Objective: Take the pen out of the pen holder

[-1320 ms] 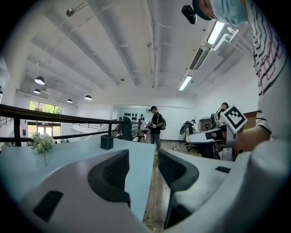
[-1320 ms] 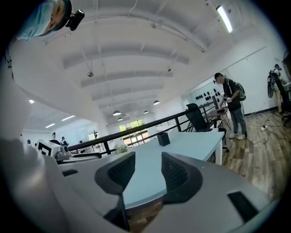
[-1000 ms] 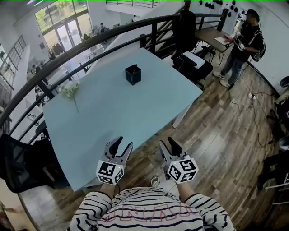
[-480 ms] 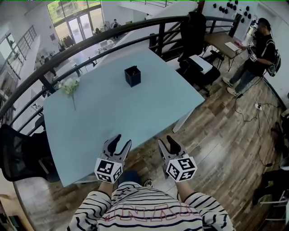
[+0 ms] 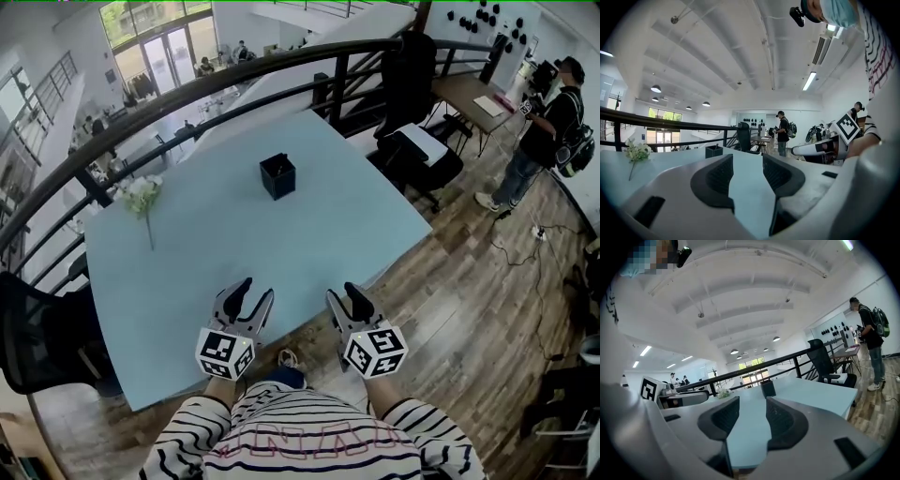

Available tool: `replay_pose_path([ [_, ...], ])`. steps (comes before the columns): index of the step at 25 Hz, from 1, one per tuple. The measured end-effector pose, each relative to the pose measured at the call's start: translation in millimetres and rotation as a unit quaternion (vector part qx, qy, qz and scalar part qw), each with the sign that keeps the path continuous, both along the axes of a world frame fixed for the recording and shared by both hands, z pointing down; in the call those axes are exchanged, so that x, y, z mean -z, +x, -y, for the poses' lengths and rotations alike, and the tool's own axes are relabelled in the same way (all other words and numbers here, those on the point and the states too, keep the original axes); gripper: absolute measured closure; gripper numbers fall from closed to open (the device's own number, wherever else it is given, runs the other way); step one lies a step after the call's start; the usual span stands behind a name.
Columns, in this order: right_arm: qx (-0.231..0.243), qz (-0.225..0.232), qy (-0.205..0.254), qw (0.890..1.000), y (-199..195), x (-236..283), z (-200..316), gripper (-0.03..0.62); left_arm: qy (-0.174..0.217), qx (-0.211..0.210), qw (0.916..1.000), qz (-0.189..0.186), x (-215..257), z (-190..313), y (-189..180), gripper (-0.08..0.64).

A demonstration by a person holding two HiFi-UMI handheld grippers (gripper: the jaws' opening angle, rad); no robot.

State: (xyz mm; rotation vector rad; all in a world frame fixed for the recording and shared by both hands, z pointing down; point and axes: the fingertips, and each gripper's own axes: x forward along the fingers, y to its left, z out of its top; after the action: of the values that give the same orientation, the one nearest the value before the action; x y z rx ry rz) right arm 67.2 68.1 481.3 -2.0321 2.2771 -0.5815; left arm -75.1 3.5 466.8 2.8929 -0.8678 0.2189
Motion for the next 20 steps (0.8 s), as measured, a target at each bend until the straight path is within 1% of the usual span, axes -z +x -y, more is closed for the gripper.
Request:
replay_pose_path([
  [9, -0.003, -0.007, 0.008, 1.0, 18, 10, 88, 0.417, -0.001, 0.006, 0.9999, -0.015, 9, 80, 11, 0.385],
  [14, -0.008, -0.004, 0.013, 1.0, 24, 11, 122, 0.417, 0.004, 0.003, 0.9998, -0.018, 14, 112, 17, 0.385],
  [20, 0.01, 0.003, 0.006, 1.0, 33, 3, 154, 0.417, -0.004, 0.013, 0.9997, -0.022, 9, 145, 32, 0.385],
])
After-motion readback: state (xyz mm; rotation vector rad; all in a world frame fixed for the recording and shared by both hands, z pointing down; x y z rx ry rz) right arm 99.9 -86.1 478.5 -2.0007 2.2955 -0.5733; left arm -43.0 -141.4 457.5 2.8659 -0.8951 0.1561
